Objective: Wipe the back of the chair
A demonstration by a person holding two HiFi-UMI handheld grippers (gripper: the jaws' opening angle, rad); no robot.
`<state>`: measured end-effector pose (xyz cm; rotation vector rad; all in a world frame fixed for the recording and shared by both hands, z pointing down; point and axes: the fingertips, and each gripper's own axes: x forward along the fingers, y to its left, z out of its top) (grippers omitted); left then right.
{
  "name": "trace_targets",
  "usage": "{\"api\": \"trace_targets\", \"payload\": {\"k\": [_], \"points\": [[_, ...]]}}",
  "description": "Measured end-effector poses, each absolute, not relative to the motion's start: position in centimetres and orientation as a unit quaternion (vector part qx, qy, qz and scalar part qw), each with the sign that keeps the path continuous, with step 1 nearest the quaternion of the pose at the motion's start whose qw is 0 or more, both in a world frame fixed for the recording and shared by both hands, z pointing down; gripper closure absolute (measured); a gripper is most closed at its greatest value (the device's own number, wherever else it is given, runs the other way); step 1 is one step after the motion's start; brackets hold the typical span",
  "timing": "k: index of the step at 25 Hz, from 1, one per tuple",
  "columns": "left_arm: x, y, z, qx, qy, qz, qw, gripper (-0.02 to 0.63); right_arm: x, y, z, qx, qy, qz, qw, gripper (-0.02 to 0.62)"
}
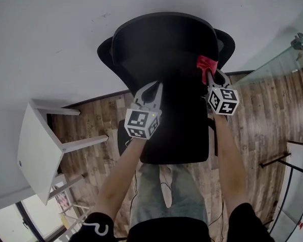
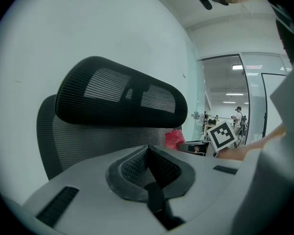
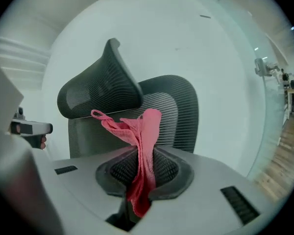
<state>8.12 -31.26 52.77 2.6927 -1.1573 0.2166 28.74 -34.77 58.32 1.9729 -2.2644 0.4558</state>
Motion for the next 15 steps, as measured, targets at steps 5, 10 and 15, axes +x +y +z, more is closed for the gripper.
{"api": "trace_targets", "payload": {"k": [5,10,15], "points": [[11.4,-30.6,53.1,0.919,-0.372,0.077,0.102,0.581,34.4,-33.4,58.6,0.675,-0.721,0.146,0.059,0.531],[12.7,-30.2,53.6,0.922,-0.364,0.076,0.109,0.581,37.9,-31.8,58.9,0.700,-0.697,0.149,0.056,0.531],[11.8,-29.8,54.6,0.917,-0.373,0.074,0.124,0.581,35.7,-30.0,59.5,0.701,-0.696,0.147,0.049,0.529]]}}
